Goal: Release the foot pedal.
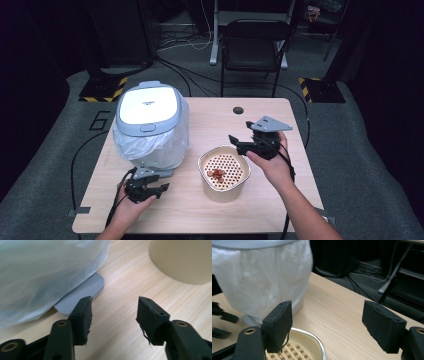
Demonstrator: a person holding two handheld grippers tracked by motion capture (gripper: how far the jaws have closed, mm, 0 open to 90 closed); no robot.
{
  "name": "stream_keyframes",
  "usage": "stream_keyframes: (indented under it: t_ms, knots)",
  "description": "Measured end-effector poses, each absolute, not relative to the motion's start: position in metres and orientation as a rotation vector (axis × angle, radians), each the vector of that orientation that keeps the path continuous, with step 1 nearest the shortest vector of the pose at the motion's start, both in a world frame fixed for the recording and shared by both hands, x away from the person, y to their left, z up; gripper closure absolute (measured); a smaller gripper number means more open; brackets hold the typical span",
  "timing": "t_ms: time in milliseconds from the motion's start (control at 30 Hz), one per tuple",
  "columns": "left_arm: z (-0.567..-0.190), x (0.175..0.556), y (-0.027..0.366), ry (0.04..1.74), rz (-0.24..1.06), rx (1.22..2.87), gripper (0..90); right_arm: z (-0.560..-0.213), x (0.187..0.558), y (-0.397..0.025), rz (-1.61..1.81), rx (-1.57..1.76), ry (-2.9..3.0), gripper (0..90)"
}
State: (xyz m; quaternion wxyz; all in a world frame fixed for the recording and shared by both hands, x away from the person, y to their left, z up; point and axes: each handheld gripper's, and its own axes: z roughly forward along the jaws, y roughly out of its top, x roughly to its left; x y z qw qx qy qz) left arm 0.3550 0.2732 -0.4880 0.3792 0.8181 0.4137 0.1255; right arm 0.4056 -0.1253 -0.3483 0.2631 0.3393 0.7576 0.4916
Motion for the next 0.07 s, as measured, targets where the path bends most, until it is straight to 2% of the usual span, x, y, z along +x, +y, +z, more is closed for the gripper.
stream_keyframes:
  t_ms: [67]
  knots:
    - [-0.4917,0.3519,0.2822,1.086,0.33,2.086,40.3,-0.357,0.4015,-0.1389,1.301,0.983,2.008,20.8]
